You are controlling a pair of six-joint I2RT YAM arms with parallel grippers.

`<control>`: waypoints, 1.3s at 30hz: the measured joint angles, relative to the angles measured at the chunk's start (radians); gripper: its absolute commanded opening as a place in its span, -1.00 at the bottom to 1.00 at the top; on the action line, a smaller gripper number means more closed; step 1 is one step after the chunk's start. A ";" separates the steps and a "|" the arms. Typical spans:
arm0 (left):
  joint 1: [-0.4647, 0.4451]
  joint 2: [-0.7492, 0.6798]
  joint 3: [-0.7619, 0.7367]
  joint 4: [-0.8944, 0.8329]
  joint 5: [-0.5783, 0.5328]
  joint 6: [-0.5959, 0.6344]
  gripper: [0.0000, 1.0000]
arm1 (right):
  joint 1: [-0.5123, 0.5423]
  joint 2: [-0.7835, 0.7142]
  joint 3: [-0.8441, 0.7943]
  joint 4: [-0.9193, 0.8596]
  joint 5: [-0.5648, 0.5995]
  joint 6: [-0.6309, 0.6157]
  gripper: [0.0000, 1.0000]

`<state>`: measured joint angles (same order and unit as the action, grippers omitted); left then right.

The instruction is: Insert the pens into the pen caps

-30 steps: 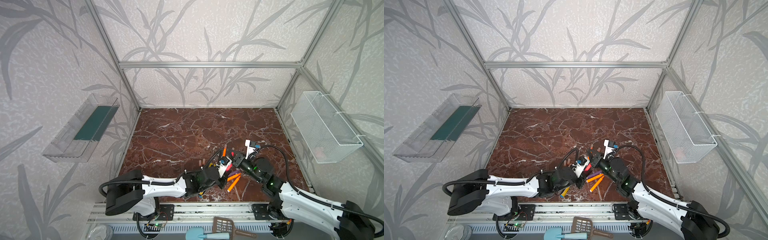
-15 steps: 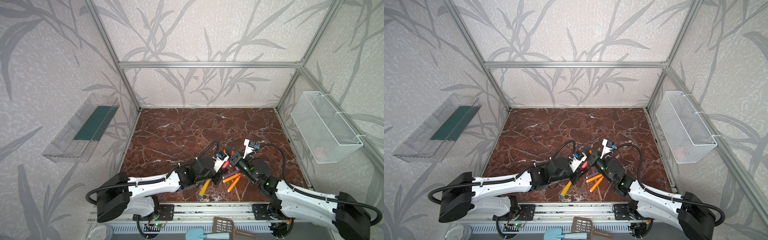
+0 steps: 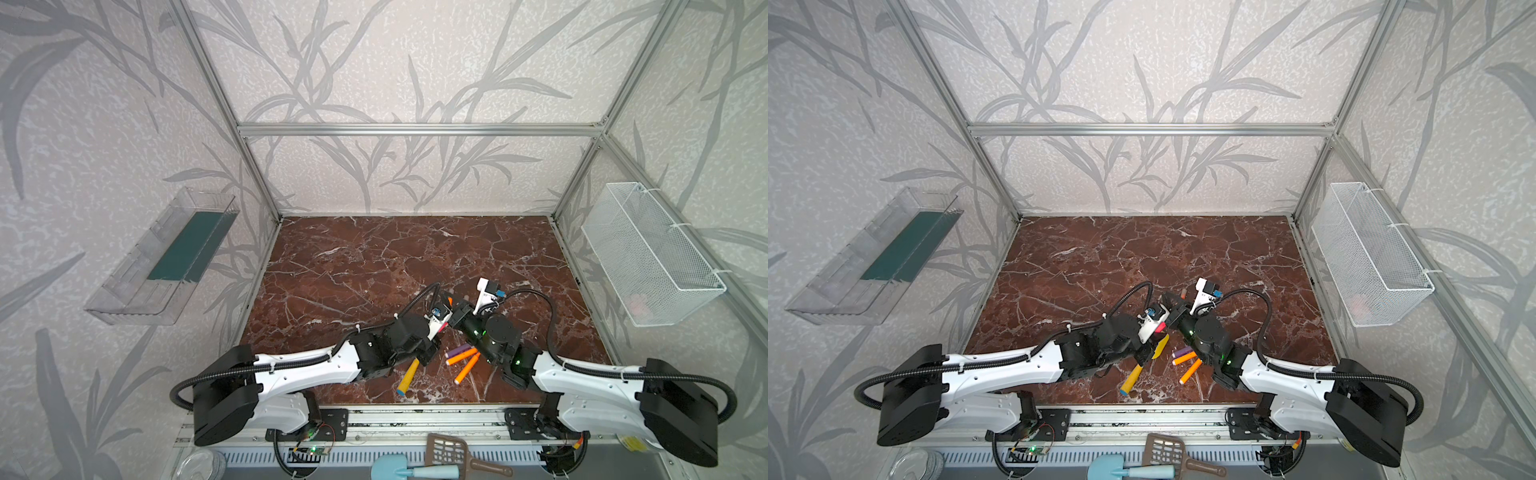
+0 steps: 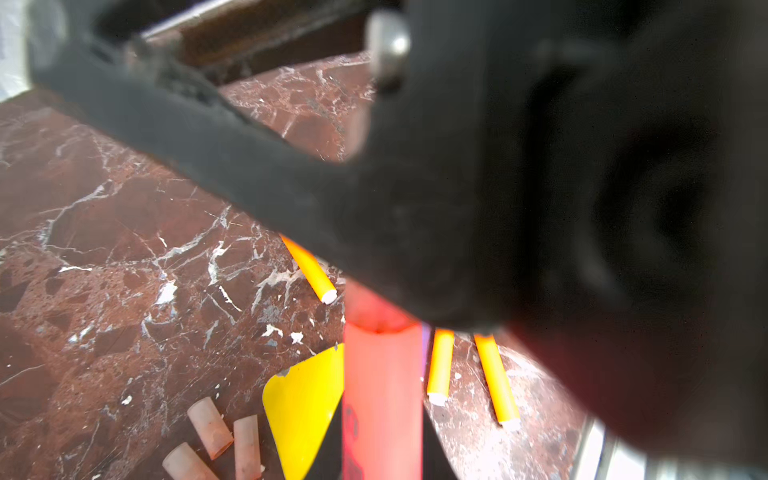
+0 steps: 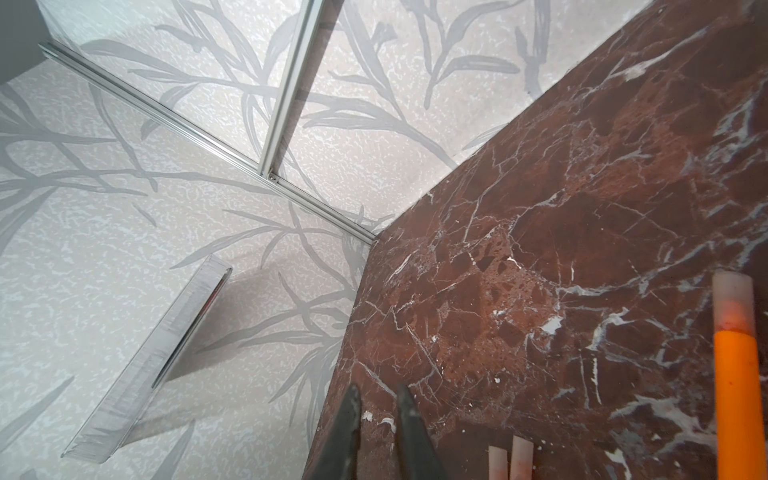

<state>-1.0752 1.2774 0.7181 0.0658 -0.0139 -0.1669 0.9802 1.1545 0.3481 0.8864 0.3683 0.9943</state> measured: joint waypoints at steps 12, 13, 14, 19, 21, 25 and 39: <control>0.043 -0.115 -0.017 -0.051 0.143 -0.009 -1.00 | 0.072 0.007 0.029 0.102 0.010 -0.128 -1.00; 0.044 -0.119 -0.018 -0.050 0.143 -0.009 -1.00 | 0.073 0.000 0.035 0.082 0.012 -0.127 -1.00; 0.044 -0.124 -0.021 -0.049 0.145 -0.008 -1.00 | 0.077 -0.010 0.040 0.061 0.014 -0.127 -1.00; 0.042 -0.140 -0.041 -0.020 0.182 0.002 -1.00 | 0.097 -0.078 0.050 -0.051 0.026 -0.123 -1.00; 0.035 -0.144 -0.054 0.002 0.193 0.006 -1.00 | 0.106 -0.107 0.053 -0.101 0.031 -0.122 -1.00; 0.004 -0.145 -0.080 0.048 0.177 0.006 -1.00 | 0.123 -0.158 0.053 -0.182 0.036 -0.123 -0.90; -0.053 -0.103 -0.114 0.200 -0.019 -0.035 -1.00 | 0.170 -0.188 0.053 -0.355 -0.029 -0.132 -0.44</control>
<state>-1.1278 1.1744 0.6044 0.2661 -0.0334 -0.2016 1.1503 0.9661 0.4015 0.5316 0.3397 0.8619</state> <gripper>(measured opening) 0.164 0.265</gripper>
